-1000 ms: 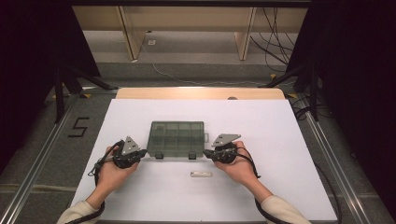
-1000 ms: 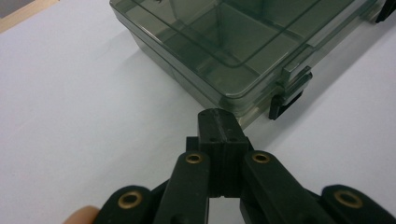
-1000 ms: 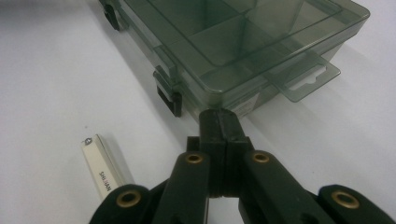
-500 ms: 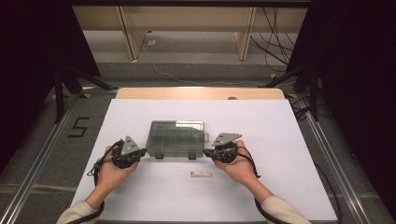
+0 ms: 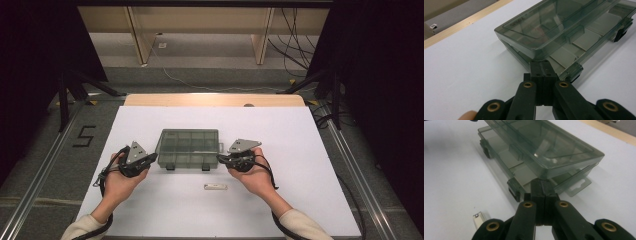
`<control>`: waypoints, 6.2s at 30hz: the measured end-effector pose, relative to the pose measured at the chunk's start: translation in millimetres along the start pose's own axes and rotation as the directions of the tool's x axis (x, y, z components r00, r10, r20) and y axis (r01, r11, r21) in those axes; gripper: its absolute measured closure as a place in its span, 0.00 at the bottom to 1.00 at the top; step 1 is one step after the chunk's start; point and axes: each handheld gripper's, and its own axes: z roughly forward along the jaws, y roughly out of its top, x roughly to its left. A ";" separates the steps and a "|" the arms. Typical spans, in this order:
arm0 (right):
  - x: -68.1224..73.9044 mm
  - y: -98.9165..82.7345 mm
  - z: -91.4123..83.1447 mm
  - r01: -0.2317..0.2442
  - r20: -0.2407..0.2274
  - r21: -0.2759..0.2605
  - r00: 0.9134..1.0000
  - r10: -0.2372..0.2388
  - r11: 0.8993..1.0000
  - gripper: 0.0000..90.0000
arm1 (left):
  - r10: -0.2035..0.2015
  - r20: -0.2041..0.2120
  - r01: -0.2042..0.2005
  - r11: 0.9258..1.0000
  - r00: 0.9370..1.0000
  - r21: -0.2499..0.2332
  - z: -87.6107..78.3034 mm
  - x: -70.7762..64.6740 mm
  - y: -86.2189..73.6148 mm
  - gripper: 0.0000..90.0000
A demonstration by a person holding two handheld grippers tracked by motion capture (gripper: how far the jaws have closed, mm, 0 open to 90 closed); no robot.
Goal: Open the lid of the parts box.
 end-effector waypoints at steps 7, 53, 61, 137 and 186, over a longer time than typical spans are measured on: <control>-1.1 5.0 -1.4 -0.001 0.032 -0.041 1.000 0.002 0.999 1.00 | -0.046 -0.017 0.045 0.997 0.999 -0.063 0.4 -0.8 11.3 0.99; -10.1 47.4 9.6 0.143 0.397 -0.207 0.916 -0.050 0.968 0.92 | -0.008 -0.319 -0.056 0.980 0.948 -0.191 20.0 12.0 53.7 0.91; -14.7 52.7 12.5 0.114 0.401 -0.230 0.916 -0.013 0.967 0.93 | -0.042 -0.313 -0.024 0.978 0.949 -0.206 23.4 17.8 59.5 0.92; -45.0 69.1 34.5 -0.008 0.392 -0.336 0.908 0.148 0.942 0.94 | -0.139 -0.234 0.078 0.964 0.962 -0.253 43.9 48.3 76.4 0.92; -53.7 58.5 54.0 -0.035 0.398 -0.318 0.902 0.167 0.947 0.94 | -0.175 -0.222 0.120 0.963 0.959 -0.241 62.9 53.1 66.8 0.92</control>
